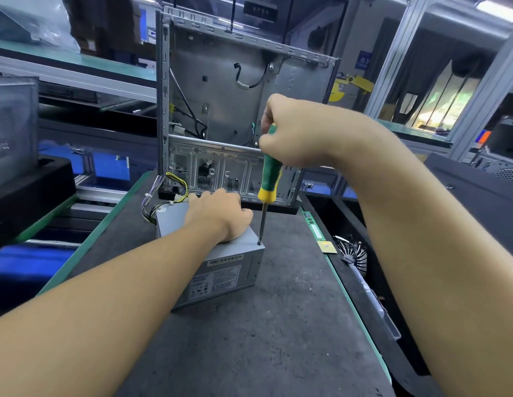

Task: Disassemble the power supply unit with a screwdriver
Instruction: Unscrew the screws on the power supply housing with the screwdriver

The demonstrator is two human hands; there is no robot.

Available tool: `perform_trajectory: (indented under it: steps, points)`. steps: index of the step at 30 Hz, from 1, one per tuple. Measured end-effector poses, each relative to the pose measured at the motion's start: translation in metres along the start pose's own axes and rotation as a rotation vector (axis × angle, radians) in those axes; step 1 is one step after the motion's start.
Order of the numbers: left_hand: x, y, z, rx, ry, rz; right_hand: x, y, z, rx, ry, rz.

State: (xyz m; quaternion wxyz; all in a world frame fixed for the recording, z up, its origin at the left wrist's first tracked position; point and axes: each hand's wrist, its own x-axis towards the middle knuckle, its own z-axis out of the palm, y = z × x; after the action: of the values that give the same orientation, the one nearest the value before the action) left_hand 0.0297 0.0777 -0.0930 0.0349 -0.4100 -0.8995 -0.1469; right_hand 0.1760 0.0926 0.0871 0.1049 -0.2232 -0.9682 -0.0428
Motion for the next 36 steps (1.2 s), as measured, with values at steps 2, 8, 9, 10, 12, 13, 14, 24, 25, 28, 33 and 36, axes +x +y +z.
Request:
perform_trajectory:
  steps: [2, 8, 9, 10, 12, 13, 14, 24, 25, 28, 33, 36]
  points:
    - [0.000, 0.000, 0.000, -0.006, 0.001, 0.002, -0.002, 0.001, -0.002, -0.048, -0.040, 0.001]
    - [-0.001, 0.000, 0.000, -0.013, 0.012, 0.010, 0.002, 0.003, 0.011, -0.111, 0.150, 0.116]
    - [-0.001, 0.000, 0.000, -0.014, 0.013, 0.011, 0.004, 0.005, 0.013, -0.146, 0.204, 0.107]
    - [-0.001, 0.000, 0.000, -0.013, 0.012, 0.011, 0.005, 0.006, 0.015, -0.156, 0.232, 0.084]
    - [-0.001, -0.001, 0.000, -0.011, 0.009, 0.009, 0.008, 0.007, 0.015, -0.082, 0.187, 0.035]
    - [-0.001, -0.001, 0.000, -0.011, 0.010, 0.008, 0.008, 0.006, 0.014, -0.010, 0.135, 0.022]
    - [-0.001, 0.000, 0.000, -0.009, 0.011, 0.009, 0.008, 0.005, 0.012, 0.055, 0.087, 0.019]
    - [0.000, 0.001, -0.001, 0.004, -0.016, 0.000, 0.010, 0.006, 0.020, -0.065, 0.181, 0.053]
    - [-0.001, 0.001, -0.001, 0.011, -0.016, 0.002, 0.011, 0.006, 0.018, -0.005, 0.153, 0.021]
    - [-0.001, 0.001, -0.002, 0.040, -0.043, 0.004, 0.007, 0.004, 0.009, 0.161, 0.054, -0.014]
    - [0.000, 0.004, -0.003, 0.067, -0.105, -0.007, 0.006, 0.002, 0.008, 0.117, 0.023, 0.020]
    - [0.000, 0.004, -0.003, 0.068, -0.111, -0.007, 0.010, 0.004, 0.014, 0.021, 0.107, 0.103]
